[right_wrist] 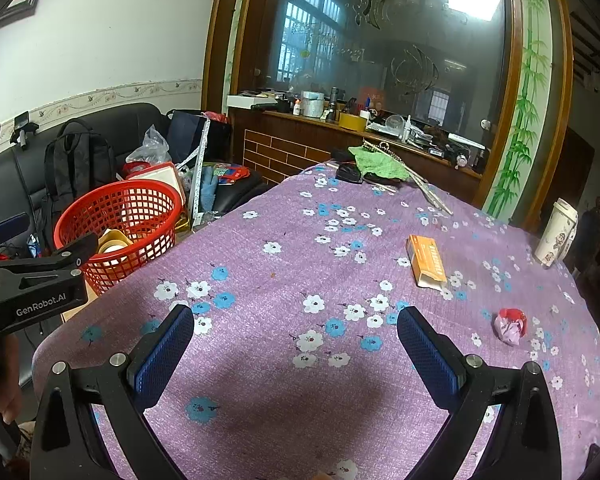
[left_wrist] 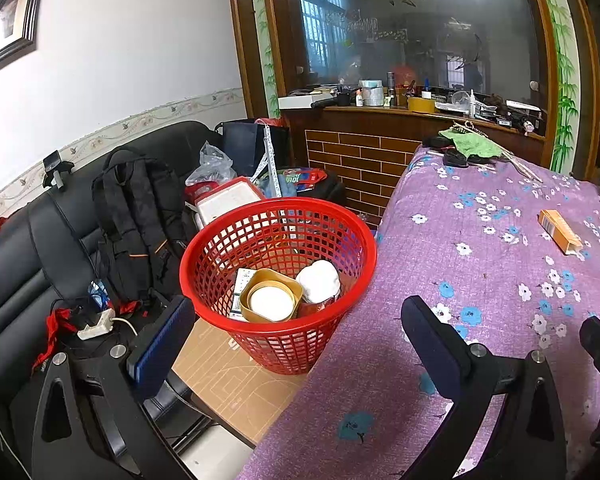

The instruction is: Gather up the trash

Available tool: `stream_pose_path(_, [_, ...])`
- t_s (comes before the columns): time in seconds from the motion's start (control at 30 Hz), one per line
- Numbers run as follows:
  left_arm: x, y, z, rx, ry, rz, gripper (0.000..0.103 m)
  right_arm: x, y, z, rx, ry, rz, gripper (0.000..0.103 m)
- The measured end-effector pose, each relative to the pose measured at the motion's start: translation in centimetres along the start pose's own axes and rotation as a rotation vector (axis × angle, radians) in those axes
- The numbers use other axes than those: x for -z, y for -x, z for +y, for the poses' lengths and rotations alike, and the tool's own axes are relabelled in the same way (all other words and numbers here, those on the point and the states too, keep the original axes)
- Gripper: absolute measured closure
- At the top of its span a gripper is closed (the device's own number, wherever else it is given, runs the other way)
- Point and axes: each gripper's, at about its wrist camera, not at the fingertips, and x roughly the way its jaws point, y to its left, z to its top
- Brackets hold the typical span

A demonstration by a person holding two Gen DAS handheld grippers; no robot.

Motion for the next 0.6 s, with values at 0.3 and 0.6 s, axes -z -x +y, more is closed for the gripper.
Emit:
stream_pose_path(0.3, [-0.09, 0.00, -0.02, 0.003, 0.001, 0.001, 0.001, -0.01, -0.07, -0.12, -0.001, -0.003, 0.001, 0.000])
stream_pose_path(0.6, [-0.04, -0.02, -0.03, 0.001, -0.003, 0.003, 0.001, 0.24, -0.12, -0.19, 0.000, -0.006, 0.003, 0.000])
